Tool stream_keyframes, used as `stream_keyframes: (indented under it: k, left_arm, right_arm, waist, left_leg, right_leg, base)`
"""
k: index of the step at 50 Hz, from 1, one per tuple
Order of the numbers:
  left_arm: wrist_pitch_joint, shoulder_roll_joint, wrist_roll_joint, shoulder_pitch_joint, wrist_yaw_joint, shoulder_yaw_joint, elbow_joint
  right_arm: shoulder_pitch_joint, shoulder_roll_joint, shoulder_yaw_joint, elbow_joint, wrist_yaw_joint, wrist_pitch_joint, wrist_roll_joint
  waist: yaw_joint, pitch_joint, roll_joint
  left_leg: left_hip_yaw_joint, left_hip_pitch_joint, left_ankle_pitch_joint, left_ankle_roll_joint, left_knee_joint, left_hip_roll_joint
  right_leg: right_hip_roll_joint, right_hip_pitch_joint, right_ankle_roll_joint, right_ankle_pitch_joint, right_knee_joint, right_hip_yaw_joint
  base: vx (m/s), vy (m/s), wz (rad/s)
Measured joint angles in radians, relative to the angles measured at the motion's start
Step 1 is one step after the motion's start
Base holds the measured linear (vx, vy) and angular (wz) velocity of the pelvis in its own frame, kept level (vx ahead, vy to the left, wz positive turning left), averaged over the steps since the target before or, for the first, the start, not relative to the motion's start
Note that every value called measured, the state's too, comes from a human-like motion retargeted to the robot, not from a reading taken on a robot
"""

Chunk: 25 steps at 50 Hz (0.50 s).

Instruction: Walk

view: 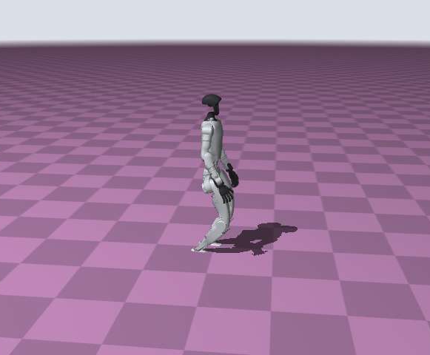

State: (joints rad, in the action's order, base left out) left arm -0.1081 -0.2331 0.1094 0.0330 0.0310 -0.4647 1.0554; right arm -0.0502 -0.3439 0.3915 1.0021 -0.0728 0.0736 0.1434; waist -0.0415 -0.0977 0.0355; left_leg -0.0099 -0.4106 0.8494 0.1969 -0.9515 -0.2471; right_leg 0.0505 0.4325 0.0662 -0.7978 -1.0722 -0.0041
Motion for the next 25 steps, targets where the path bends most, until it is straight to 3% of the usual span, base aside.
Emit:
stream_keyframes:
  k: [4, 8, 12, 17, 25]
  left_arm:
    - [-0.026, 0.009, -0.011, -0.038, -0.025, 0.008, 0.036]
    - [-0.018, 0.013, -0.008, -0.053, -0.047, 0.009, 0.039]
    - [-0.008, 0.02, -0.005, -0.074, -0.064, 0.011, 0.051]
    - [-0.004, 0.028, -0.001, -0.098, -0.072, 0.013, 0.066]
    - [-0.028, 0.03, 0.029, -0.128, -0.06, -0.006, 0.069]
  right_arm:
    - [0.023, -0.002, -0.002, 0.014, 0.011, 0.028, -0.012]
    - [0.027, -0.003, -0.001, -0.007, 0.018, 0.035, -0.026]
    - [0.032, -0.003, -0.002, -0.02, 0.021, 0.038, -0.034]
    - [0.035, -0.008, -0.004, -0.025, 0.02, 0.033, -0.044]
    - [0.035, -0.008, -0.017, 0.001, 0.006, 0.02, -0.049]
  waist:
    - [0.056, -0.111, 0.06]
    - [0.087, -0.126, 0.075]
    - [0.104, -0.13, 0.064]
    - [0.107, -0.153, 0.035]
    - [0.059, -0.238, -0.004]
  left_leg:
    - [0.004, -0.146, -0.033, 0.014, 0.022, -0.103]
    - [0.003, -0.157, -0.05, 0.016, 0.06, -0.149]
    - [-0.004, -0.142, -0.061, 0.007, 0.102, -0.147]
    - [-0.016, -0.129, -0.074, -0.014, 0.163, -0.112]
    - [-0.019, -0.168, -0.076, -0.031, 0.226, -0.027]
  right_leg:
    - [0.113, 0.23, 0.029, 0.073, -0.252, 0.028]
    - [0.155, 0.355, 0.033, 0.174, -0.464, 0.051]
    - [0.152, 0.448, 0.018, 0.179, -0.514, 0.045]
    - [0.113, 0.54, 0.011, 0.131, -0.343, 0.01]
    - [-0.023, 0.625, 0.032, 0.12, 0.111, 0.001]
  base:
    - [-0.01, 0.04, 0.64]
    - [-0.02, 0.02, 0.19]
    - [0.0, 0.0, 0.0]
    - [0.0, 0.0, 0.0]
    - [0.0, 0.0, -0.02]
